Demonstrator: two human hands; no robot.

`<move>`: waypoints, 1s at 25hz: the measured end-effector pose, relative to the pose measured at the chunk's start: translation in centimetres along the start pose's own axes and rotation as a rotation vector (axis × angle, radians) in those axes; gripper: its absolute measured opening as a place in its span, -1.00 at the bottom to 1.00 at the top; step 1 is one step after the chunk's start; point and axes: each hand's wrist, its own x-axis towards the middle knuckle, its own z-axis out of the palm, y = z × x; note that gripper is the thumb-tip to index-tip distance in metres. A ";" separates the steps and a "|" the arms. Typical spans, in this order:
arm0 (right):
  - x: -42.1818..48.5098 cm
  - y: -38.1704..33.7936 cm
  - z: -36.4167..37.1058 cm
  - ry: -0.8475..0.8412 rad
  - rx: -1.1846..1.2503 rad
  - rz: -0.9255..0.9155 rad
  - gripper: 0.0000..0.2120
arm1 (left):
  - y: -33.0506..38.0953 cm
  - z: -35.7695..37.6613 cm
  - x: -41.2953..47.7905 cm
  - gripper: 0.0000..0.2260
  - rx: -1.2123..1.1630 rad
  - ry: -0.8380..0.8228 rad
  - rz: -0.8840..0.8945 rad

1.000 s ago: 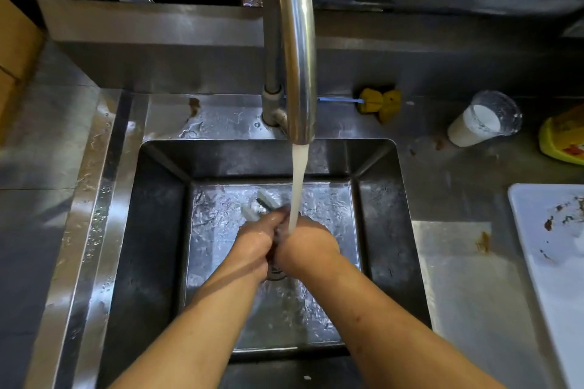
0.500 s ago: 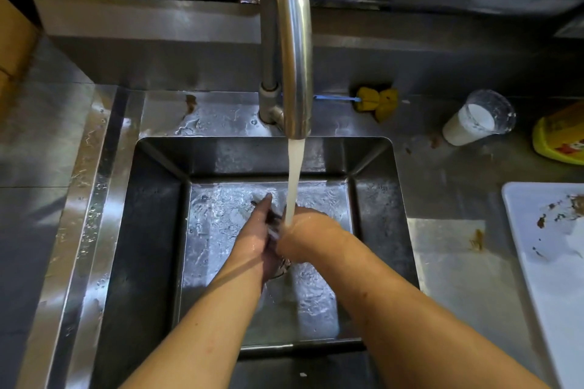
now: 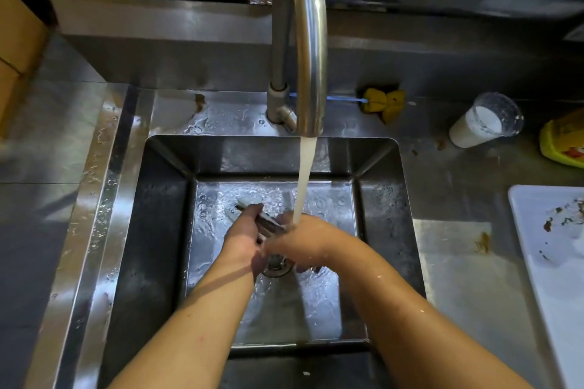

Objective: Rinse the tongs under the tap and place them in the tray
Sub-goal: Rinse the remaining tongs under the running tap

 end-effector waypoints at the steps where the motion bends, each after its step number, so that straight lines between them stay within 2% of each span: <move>1: -0.3 0.4 -0.3 0.010 0.124 -0.001 -0.82 | 0.3 -0.3 0.1 -0.73 -0.040 -0.005 -0.023; 4: -0.6 1.3 -0.4 0.169 0.296 -0.048 -0.73 | 0.3 -1.0 0.6 -0.70 -0.151 -0.062 -0.034; 7: -0.1 1.2 0.9 0.437 0.160 -0.085 -0.76 | -0.3 -0.5 0.4 -0.68 -0.244 -0.131 -0.031; 9: 0.3 1.1 1.7 0.526 0.065 -0.131 -0.73 | -0.8 -0.1 0.5 -0.75 -0.272 -0.146 -0.021; 12: 1.1 1.4 1.9 0.525 -0.030 -0.162 -0.77 | -0.9 0.2 0.3 -0.78 -0.268 -0.134 -0.024; 16: 1.2 1.9 1.3 0.404 -0.037 -0.072 -0.78 | -0.6 0.4 -0.3 -0.80 -0.138 -0.038 0.017; 18: 0.7 1.9 0.7 0.351 0.107 -0.031 -0.61 | -0.9 0.8 -1.1 -0.82 -0.035 -0.064 0.129; 19: 0.6 1.8 0.5 0.342 0.214 -0.015 -0.46 | -1.2 1.1 -2.0 -0.74 -0.017 -0.090 0.144; 21: 0.9 1.3 0.7 0.314 0.443 0.013 -0.29 | -1.9 1.5 -3.6 -0.68 -0.108 -0.223 0.140; 23: 1.6 0.8 1.9 0.311 0.622 0.056 -0.27 | -2.6 1.6 -4.3 -0.75 0.263 -0.195 0.409; 25: 2.4 0.9 3.2 0.311 0.859 0.134 -0.32 | -3.2 0.6 -4.8 -0.68 0.931 -0.082 0.731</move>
